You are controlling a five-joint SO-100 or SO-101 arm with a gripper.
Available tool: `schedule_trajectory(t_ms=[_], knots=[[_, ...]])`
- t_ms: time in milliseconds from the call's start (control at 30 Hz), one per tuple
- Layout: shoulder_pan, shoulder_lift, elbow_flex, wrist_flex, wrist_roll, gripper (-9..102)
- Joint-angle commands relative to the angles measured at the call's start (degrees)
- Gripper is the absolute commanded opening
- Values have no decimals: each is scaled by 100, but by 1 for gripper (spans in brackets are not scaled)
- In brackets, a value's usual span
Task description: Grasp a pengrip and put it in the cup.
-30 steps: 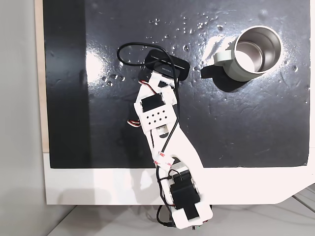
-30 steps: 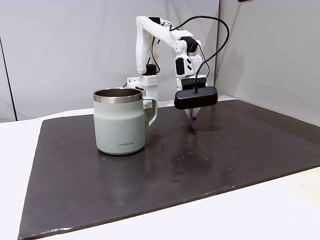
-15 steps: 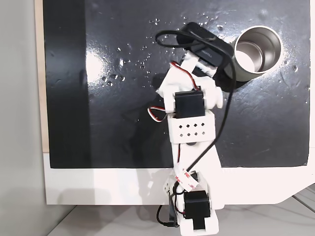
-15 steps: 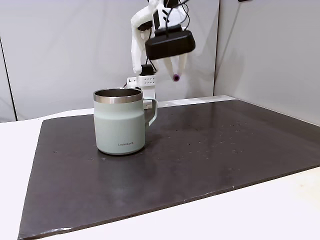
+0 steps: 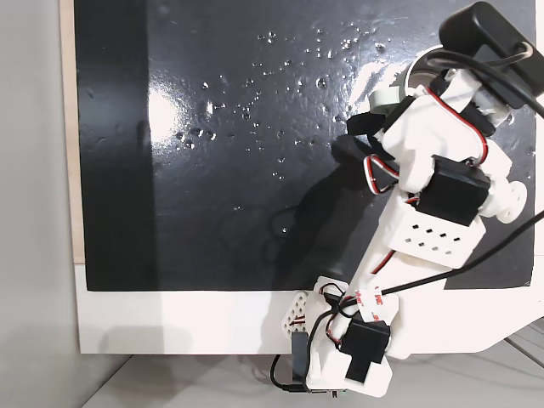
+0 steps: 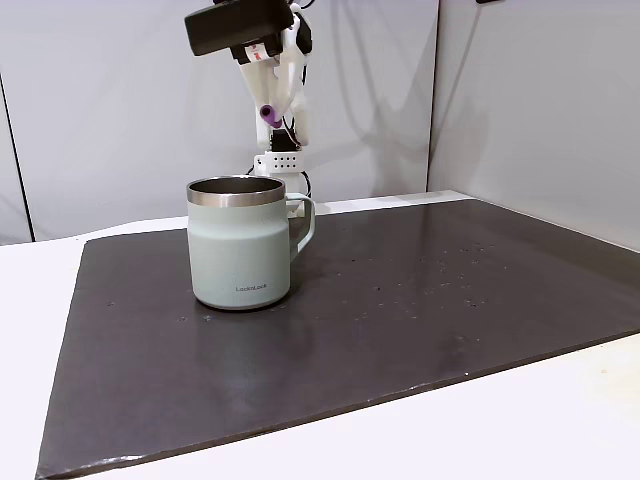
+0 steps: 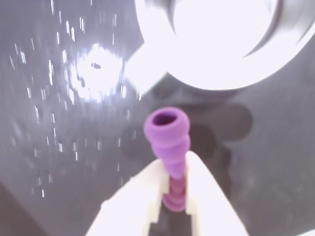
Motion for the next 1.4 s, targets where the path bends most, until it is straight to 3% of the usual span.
schedule_trajectory(t_ms=[0,333,567,700,800,1367], knots=[[246,9,-448,-501,-114,0],[527,-176,-448,-1266,-308,0],[571,-264,-448,-1336,-352,0],[589,-334,-439,-1187,-343,26],[598,-360,-439,-1143,-343,33],[501,-334,-439,-958,-343,33]])
